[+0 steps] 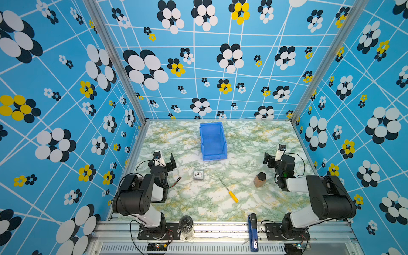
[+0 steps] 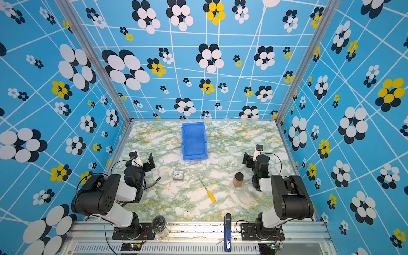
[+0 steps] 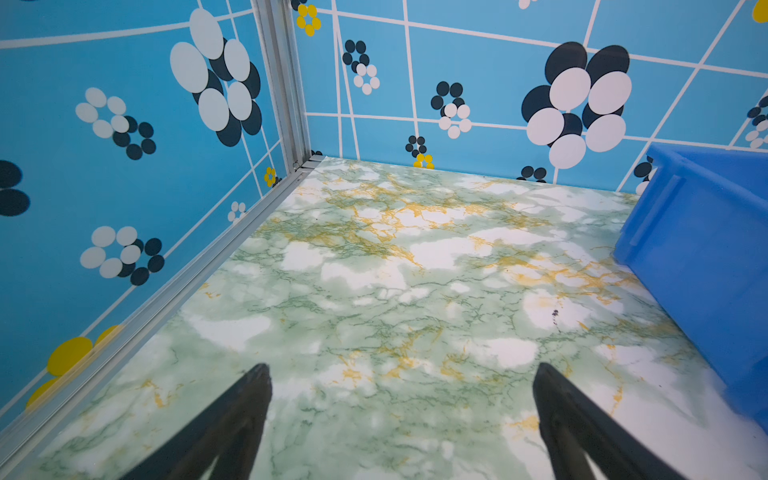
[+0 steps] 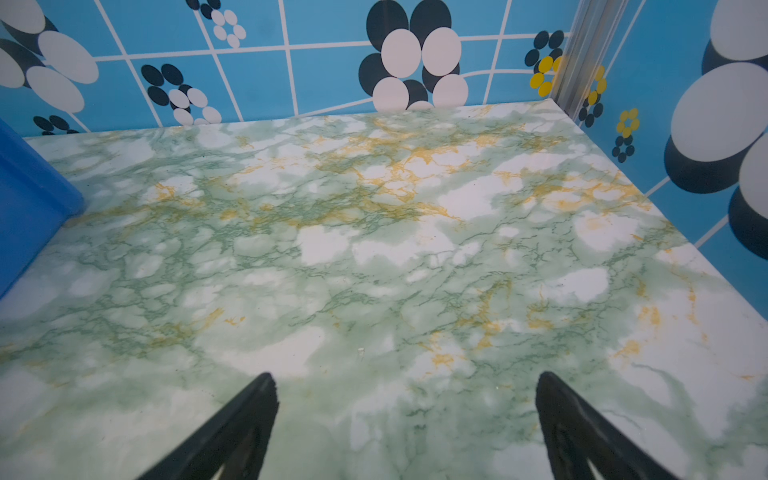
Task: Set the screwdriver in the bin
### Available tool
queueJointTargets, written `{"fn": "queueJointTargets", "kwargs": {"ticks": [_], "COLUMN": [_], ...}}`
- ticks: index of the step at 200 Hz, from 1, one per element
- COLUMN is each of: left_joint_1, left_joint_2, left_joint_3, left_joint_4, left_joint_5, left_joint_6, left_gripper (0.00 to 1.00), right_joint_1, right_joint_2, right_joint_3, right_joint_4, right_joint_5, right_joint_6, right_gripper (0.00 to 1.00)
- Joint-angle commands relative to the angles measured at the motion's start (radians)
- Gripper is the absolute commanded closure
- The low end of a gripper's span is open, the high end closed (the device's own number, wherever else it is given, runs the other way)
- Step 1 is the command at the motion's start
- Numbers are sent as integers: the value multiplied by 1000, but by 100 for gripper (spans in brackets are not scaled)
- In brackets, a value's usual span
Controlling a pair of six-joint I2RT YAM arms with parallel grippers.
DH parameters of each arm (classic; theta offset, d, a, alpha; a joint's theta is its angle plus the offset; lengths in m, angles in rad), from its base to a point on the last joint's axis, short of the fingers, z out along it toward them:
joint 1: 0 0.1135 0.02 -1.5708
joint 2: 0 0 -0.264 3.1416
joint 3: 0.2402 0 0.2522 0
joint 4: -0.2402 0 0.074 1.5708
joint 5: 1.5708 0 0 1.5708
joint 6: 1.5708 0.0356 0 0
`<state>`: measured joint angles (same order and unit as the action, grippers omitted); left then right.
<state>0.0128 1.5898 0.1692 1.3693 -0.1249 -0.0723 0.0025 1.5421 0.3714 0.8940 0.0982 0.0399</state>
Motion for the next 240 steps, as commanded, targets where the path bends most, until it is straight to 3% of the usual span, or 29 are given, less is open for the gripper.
{"fn": "queueJointTargets", "kwargs": {"ticks": [1, 98, 130, 145, 158, 179, 213, 225, 240], "left_joint_1": [-2, -2, -4, -19, -39, -56, -56, -56, -55], "left_joint_2": [13, 6, -10, -73, -179, -317, -405, -420, -433], "left_joint_3": [-11, 1, 7, 14, 53, 178, 221, 264, 337], "left_joint_4": [25, -4, -23, -85, -267, -629, -727, -827, -991], "left_joint_5": [-8, 9, 93, 126, 149, 159, 163, 128, 106], "left_joint_6": [-16, -10, 29, 63, 91, 136, 202, 219, 238], "left_gripper": [1, 1, 1, 1, 1, 1, 1, 1, 1], "right_joint_1": [-2, -2, -2, -2, -2, -2, -2, -2, -2], "right_joint_2": [-2, -1, -1, -2, -13, -65, -145, -188, -249], "right_joint_3": [20, 20, 21, 24, 34, 106, 265, 341, 455], "right_joint_4": [-13, -11, -14, -17, -38, -208, -562, -725, -937], "right_joint_5": [-4, -4, -3, 25, 44, 83, 201, 219, 246], "right_joint_6": [-5, -4, -4, 4, 14, 27, 93, 161, 353], "right_gripper": [1, 1, 1, 1, 1, 1, 1, 1, 1]}}
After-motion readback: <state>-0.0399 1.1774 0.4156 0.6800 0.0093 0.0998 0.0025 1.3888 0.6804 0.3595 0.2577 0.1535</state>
